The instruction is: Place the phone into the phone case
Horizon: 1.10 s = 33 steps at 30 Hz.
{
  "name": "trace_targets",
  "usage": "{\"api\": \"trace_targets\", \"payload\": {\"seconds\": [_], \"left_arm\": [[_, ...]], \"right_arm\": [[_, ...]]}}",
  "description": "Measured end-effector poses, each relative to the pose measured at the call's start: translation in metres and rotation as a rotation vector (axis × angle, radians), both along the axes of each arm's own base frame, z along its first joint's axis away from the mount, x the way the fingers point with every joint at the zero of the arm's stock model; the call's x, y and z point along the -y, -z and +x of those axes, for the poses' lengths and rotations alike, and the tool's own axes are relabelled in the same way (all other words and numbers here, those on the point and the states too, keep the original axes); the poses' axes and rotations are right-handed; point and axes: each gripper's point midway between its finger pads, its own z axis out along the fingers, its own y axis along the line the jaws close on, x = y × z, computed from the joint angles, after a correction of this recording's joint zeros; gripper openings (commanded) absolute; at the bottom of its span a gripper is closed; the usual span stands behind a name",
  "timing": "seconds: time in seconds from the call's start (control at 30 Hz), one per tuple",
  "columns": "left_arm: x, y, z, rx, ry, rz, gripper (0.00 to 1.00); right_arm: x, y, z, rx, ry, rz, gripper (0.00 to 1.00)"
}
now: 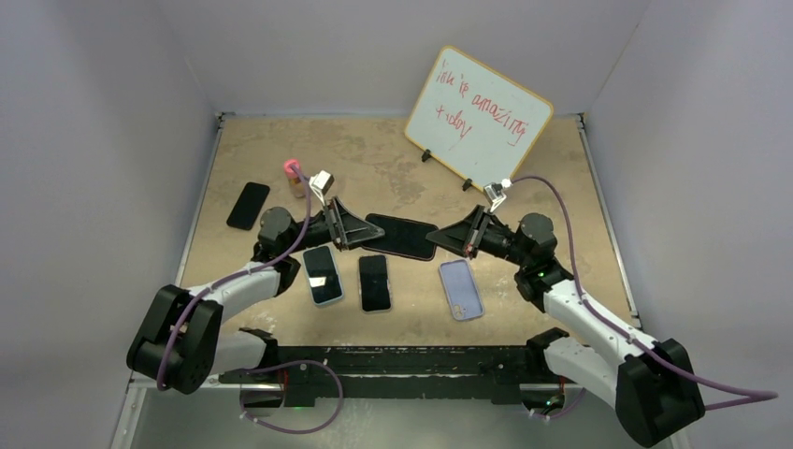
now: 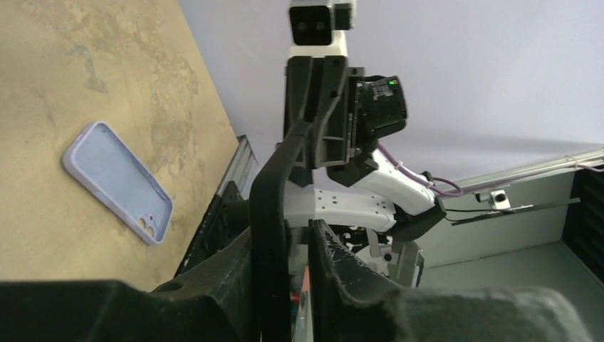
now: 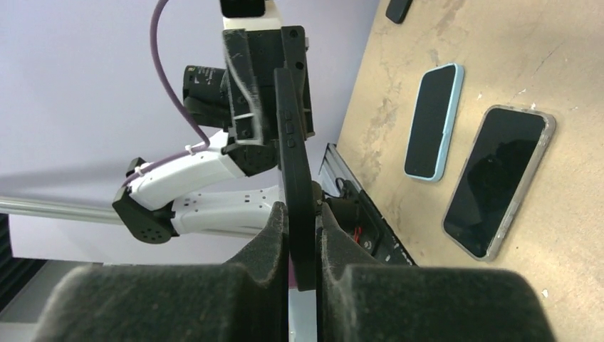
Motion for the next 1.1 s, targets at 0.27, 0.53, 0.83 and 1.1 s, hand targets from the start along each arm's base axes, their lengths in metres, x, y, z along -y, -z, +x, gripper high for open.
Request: {"api": "trace_targets", "payload": {"seconds": [0.27, 0.53, 0.83, 1.1], "left_arm": [[0.001, 0.008, -0.001, -0.001, 0.005, 0.04, 0.0], [-0.002, -0.005, 0.002, 0.028, -0.034, -0.029, 0.0], [-0.002, -0.003, 0.005, 0.022, -0.047, -0.035, 0.0], [-0.003, 0.013, 0.01, 0.017, -0.088, 0.078, 0.0]], "right_arm": [[0.0, 0.001, -0.002, 0.008, -0.015, -0.055, 0.41], [-0.003, 0.002, -0.002, -0.016, -0.027, -0.043, 0.53], [-0.007, -0.003, -0.003, -0.006, -0.042, -0.02, 0.06], [-0.009, 0.011, -0.003, -0.073, -0.052, 0.007, 0.22]]}}
